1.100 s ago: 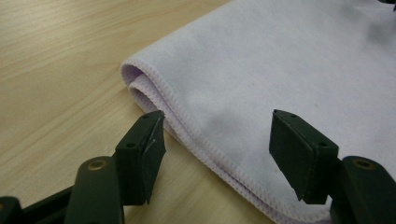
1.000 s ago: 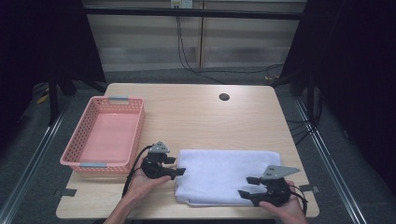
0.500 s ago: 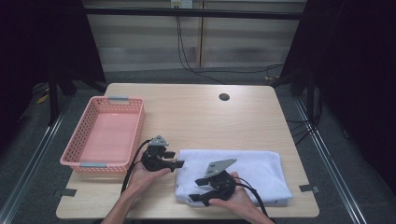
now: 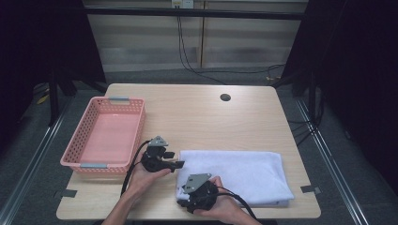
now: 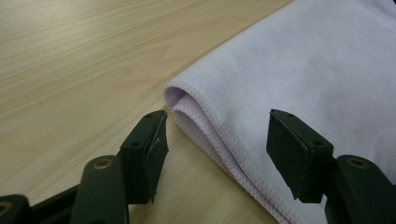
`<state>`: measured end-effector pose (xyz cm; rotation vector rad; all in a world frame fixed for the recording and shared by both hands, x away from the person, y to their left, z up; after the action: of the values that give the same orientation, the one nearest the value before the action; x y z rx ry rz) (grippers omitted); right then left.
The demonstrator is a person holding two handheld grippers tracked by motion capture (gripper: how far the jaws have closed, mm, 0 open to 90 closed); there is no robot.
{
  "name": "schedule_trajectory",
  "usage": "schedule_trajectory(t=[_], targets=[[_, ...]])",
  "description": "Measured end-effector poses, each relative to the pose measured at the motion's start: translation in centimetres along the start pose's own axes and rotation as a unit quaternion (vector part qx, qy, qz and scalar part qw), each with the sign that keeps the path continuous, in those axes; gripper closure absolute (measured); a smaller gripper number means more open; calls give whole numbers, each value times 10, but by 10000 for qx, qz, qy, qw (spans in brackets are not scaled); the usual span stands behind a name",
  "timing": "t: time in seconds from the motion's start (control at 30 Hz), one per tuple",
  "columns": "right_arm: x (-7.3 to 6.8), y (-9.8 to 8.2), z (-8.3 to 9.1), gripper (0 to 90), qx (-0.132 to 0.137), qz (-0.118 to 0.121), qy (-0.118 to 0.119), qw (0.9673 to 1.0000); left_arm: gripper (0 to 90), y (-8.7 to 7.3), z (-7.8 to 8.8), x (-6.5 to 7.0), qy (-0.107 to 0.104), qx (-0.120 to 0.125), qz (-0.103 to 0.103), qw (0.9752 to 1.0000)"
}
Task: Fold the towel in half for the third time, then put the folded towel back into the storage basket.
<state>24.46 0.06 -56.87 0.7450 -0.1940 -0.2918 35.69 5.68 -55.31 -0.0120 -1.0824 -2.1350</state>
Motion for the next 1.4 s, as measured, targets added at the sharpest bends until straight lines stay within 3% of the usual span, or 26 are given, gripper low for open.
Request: schedule_trajectory(t=[0.23, 0.43, 0.6, 0.97, 1.0, 1.07, 1.1, 1.13, 1.2, 1.23, 1.27, 1.4], targets=[[7, -1, 2, 687, 31, 43, -195, 9998, 375, 4, -2, -5, 68, 106, 71, 9999], [12, -1, 5, 770, 29, -452, -17, 9990, 351, 15, -6, -17, 112, 227, 160, 9996], [10, -2, 11, 782, 108, -748, 263, 9968, 330, 19, -16, -20, 103, 261, 169, 9995], [12, -1, 14, 781, 171, -828, 338, 9958, 362, 14, -31, -18, -6, -98, 9, 10000], [13, -2, 15, 782, 172, -828, 340, 9958, 372, 14, -33, -16, -6, -81, -17, 10000], [14, -2, 16, 782, 183, -875, 361, 9953, 439, 13, -35, -8, -246, -171, -186, 9994], [14, -2, 16, 782, 193, -905, 372, 9950, 456, 12, -36, -4, -190, -224, -362, 9989], [14, -2, 16, 782, 193, -913, 376, 9949, 488, 11, -37, -2, -242, -255, -410, 9985], [13, -2, 16, 782, 189, -929, 377, 9948, 631, 11, -37, 1, -322, -282, -413, 9982], [13, -2, 16, 782, 189, -929, 377, 9948, 631, 10, -37, 2, -412, -309, -385, 9979], [14, -2, 17, 782, 225, -943, 383, 9946, 740, 10, -37, 4, -532, -309, -271, 9977], [16, 3, 23, 783, 354, -1019, 413, 9933, 782, 16, -32, 3, -719, -135, 32, 9973]])
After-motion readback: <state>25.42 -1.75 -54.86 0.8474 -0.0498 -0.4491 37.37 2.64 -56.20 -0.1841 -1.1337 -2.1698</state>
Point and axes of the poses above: each handheld gripper's, and its own axes: z roughly backward along the jaws, y roughly out of its top, x roughly to its right, the point moved 10 cm from there along -z, roughly forward along the jaws, and after that the axes turned 4 degrees about z, right-handed, at the moved point
